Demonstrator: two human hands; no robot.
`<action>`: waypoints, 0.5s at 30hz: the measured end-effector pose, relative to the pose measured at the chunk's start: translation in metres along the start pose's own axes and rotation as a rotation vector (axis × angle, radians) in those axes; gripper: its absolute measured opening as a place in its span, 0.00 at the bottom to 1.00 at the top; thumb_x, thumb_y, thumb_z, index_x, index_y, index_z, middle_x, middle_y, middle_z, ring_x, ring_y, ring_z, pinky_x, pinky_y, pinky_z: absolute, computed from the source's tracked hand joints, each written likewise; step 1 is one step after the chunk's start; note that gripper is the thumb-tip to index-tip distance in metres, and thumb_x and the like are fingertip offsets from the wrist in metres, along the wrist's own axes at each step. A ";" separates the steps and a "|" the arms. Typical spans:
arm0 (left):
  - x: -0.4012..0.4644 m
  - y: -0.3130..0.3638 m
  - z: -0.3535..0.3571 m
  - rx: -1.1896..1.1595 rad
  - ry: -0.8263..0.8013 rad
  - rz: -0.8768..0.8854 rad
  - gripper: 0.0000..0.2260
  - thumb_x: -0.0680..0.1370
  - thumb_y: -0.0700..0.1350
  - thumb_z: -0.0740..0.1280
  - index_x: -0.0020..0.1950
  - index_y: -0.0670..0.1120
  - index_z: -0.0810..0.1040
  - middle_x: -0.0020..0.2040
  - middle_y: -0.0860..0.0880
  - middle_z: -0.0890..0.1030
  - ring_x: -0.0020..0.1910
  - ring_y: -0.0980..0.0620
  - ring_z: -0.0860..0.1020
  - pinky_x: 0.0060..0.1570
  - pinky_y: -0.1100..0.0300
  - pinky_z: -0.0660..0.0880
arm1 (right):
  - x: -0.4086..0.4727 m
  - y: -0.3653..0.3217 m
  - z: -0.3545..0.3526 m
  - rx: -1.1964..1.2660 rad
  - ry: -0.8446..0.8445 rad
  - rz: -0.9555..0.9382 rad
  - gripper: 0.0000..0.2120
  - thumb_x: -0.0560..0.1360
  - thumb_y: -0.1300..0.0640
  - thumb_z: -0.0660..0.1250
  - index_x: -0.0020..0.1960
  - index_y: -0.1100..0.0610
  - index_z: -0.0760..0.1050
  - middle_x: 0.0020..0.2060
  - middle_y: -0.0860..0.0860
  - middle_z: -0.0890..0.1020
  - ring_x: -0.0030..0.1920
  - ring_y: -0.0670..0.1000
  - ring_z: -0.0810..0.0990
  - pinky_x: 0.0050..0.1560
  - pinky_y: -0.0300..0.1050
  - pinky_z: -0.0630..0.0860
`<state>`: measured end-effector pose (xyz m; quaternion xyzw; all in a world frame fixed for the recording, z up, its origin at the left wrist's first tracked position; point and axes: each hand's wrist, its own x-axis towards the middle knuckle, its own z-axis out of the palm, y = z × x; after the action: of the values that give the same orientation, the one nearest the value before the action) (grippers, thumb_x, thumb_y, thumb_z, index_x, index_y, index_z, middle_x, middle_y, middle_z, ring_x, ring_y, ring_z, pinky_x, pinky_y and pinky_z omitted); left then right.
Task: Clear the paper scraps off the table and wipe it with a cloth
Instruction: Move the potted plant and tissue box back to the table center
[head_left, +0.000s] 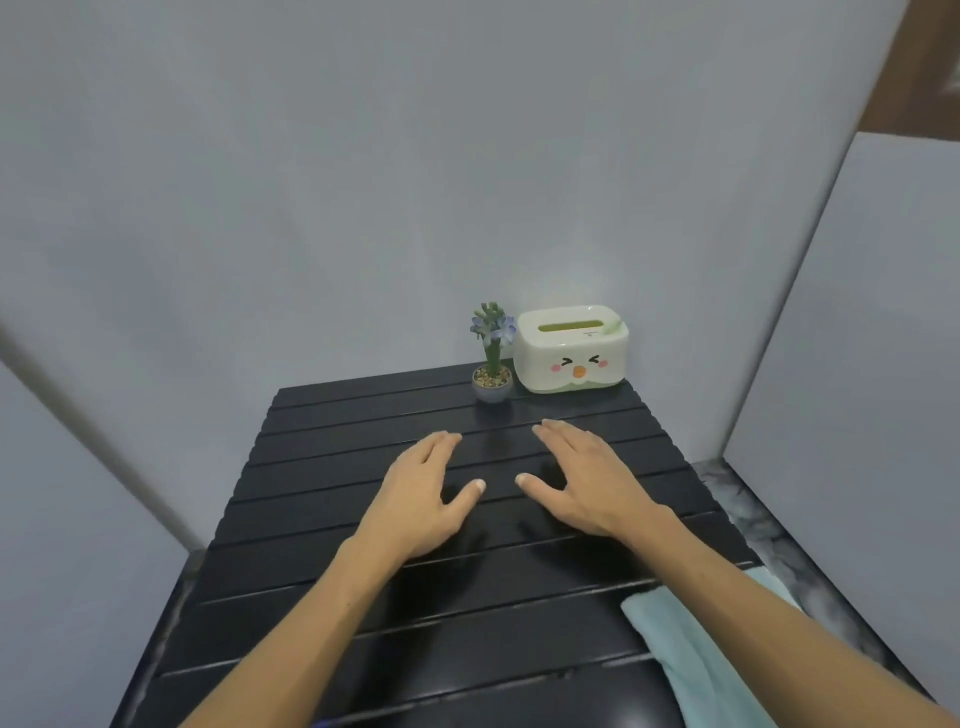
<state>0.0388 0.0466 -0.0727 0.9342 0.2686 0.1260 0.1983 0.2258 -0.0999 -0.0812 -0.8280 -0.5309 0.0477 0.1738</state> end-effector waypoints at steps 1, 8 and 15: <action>0.013 -0.002 0.002 0.003 -0.005 -0.004 0.32 0.78 0.63 0.61 0.78 0.51 0.59 0.78 0.52 0.61 0.76 0.51 0.59 0.74 0.52 0.59 | 0.009 0.003 0.003 -0.004 -0.003 -0.003 0.37 0.77 0.33 0.57 0.80 0.52 0.57 0.79 0.49 0.60 0.79 0.48 0.55 0.78 0.49 0.51; 0.089 -0.012 0.020 -0.005 -0.007 -0.012 0.36 0.77 0.61 0.64 0.79 0.48 0.56 0.78 0.48 0.61 0.75 0.48 0.61 0.73 0.53 0.59 | 0.047 0.020 0.019 -0.019 -0.040 -0.016 0.38 0.77 0.31 0.55 0.80 0.51 0.57 0.80 0.48 0.58 0.79 0.47 0.53 0.79 0.50 0.49; 0.140 -0.022 0.036 -0.072 0.013 -0.092 0.41 0.75 0.63 0.67 0.80 0.45 0.54 0.79 0.45 0.60 0.77 0.47 0.60 0.74 0.51 0.60 | 0.054 0.031 0.032 -0.050 -0.075 -0.038 0.38 0.77 0.31 0.54 0.80 0.51 0.57 0.80 0.48 0.58 0.79 0.47 0.53 0.79 0.51 0.49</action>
<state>0.1567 0.1302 -0.0961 0.9122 0.3077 0.1323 0.2359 0.2677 -0.0555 -0.1164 -0.8194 -0.5540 0.0622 0.1337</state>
